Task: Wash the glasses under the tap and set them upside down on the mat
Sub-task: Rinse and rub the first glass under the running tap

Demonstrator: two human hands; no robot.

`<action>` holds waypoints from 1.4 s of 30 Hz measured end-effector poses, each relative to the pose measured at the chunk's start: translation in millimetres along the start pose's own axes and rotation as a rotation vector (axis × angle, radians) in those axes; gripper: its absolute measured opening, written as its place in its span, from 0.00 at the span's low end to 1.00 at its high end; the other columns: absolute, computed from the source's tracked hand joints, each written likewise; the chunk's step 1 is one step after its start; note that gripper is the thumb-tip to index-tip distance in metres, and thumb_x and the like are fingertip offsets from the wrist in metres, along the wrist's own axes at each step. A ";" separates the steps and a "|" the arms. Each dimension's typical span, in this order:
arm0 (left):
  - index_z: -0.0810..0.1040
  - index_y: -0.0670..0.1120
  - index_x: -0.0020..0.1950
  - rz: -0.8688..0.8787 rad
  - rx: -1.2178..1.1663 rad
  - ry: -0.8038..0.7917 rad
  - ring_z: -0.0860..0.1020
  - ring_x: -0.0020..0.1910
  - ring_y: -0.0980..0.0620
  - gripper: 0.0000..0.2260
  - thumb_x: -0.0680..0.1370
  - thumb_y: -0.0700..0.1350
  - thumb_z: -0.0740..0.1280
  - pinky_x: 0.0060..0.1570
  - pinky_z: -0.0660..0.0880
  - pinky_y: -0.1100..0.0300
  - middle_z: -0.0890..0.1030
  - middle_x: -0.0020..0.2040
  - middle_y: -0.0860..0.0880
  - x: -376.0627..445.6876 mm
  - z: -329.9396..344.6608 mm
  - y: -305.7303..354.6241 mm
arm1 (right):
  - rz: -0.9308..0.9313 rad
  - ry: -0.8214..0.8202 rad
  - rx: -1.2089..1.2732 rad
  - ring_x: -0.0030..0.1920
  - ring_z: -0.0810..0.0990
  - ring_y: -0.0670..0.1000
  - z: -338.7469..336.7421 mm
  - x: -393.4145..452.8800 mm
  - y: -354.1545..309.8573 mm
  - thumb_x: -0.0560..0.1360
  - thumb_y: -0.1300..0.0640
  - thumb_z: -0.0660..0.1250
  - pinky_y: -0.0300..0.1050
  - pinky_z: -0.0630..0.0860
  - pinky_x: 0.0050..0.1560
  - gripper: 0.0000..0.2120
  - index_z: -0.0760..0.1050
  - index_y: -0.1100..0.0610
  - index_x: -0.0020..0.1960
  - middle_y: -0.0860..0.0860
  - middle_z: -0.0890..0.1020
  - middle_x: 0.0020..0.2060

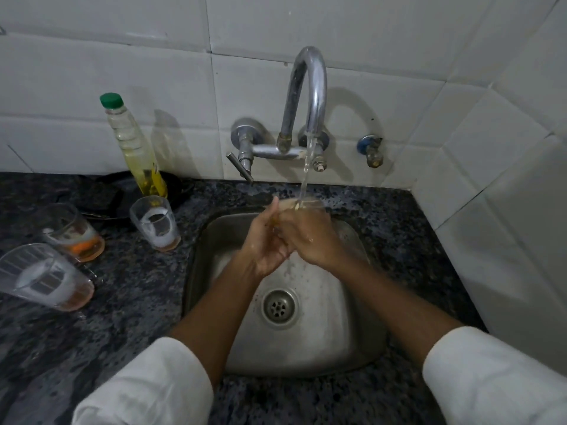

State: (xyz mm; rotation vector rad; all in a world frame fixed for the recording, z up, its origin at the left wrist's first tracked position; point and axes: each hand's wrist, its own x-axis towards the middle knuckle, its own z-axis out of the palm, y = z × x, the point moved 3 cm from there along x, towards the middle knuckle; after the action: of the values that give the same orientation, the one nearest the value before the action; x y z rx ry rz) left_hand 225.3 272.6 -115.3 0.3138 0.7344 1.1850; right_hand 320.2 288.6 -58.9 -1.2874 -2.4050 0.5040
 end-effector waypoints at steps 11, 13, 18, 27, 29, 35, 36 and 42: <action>0.76 0.35 0.64 0.028 -0.110 0.048 0.80 0.55 0.45 0.23 0.79 0.52 0.67 0.62 0.76 0.49 0.80 0.58 0.38 -10.7 -3.1 -20.3 | 0.078 0.049 0.169 0.41 0.78 0.53 4.3 -7.5 -7.0 0.78 0.57 0.56 0.48 0.74 0.43 0.14 0.74 0.55 0.36 0.57 0.79 0.38; 0.75 0.36 0.63 0.063 -0.240 0.031 0.79 0.53 0.45 0.23 0.74 0.48 0.73 0.61 0.75 0.50 0.78 0.57 0.39 -7.6 -3.2 -20.3 | 0.094 0.129 0.360 0.35 0.74 0.46 5.7 -9.4 -12.6 0.77 0.62 0.59 0.42 0.67 0.39 0.16 0.70 0.50 0.33 0.50 0.75 0.33; 0.81 0.39 0.52 -0.111 0.210 0.148 0.83 0.39 0.50 0.18 0.76 0.55 0.70 0.42 0.83 0.55 0.85 0.42 0.44 -9.6 -12.6 -4.1 | -0.174 -0.408 -0.341 0.41 0.73 0.53 -3.5 -27.0 9.0 0.78 0.53 0.60 0.48 0.71 0.40 0.08 0.62 0.49 0.42 0.50 0.72 0.41; 0.81 0.38 0.54 0.012 0.065 0.191 0.85 0.43 0.47 0.18 0.77 0.53 0.70 0.41 0.83 0.54 0.85 0.44 0.42 -9.9 -17.5 -3.8 | -0.093 -0.251 -0.197 0.47 0.79 0.55 7.3 -24.2 -12.0 0.77 0.56 0.59 0.52 0.77 0.45 0.05 0.72 0.55 0.47 0.53 0.79 0.44; 0.80 0.37 0.57 -0.036 0.141 0.203 0.84 0.44 0.48 0.21 0.77 0.55 0.70 0.47 0.82 0.54 0.85 0.46 0.42 -14.4 -19.4 -5.8 | -0.082 -0.263 -0.220 0.46 0.79 0.57 6.0 -24.9 -6.1 0.78 0.55 0.58 0.52 0.76 0.43 0.06 0.70 0.53 0.43 0.53 0.77 0.42; 0.76 0.36 0.59 0.125 -0.231 0.058 0.83 0.42 0.47 0.17 0.75 0.45 0.68 0.36 0.82 0.58 0.80 0.50 0.38 -16.9 -13.7 -15.5 | 0.071 0.035 0.466 0.41 0.81 0.57 16.7 -18.0 -14.0 0.75 0.51 0.57 0.58 0.79 0.43 0.14 0.78 0.56 0.42 0.55 0.82 0.38; 0.76 0.37 0.60 0.105 -0.149 0.063 0.83 0.43 0.47 0.18 0.76 0.47 0.69 0.40 0.83 0.56 0.81 0.50 0.39 -14.6 -14.9 -11.2 | -0.025 -0.049 0.310 0.42 0.80 0.55 16.7 -21.1 -8.2 0.75 0.48 0.55 0.57 0.78 0.44 0.14 0.76 0.54 0.43 0.53 0.81 0.39; 0.78 0.38 0.63 0.064 -0.039 0.057 0.81 0.51 0.44 0.20 0.81 0.52 0.63 0.52 0.79 0.51 0.82 0.53 0.38 -23.4 -14.8 -21.4 | 0.042 -0.016 0.338 0.37 0.80 0.52 7.5 -21.0 -4.3 0.77 0.57 0.58 0.53 0.78 0.39 0.14 0.77 0.60 0.38 0.54 0.82 0.36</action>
State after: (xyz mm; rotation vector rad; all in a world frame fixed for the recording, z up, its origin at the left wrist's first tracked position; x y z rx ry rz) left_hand 226.6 241.0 -130.4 0.2733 0.7548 1.2717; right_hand 324.5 267.7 -66.5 -1.1869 -2.1873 0.8918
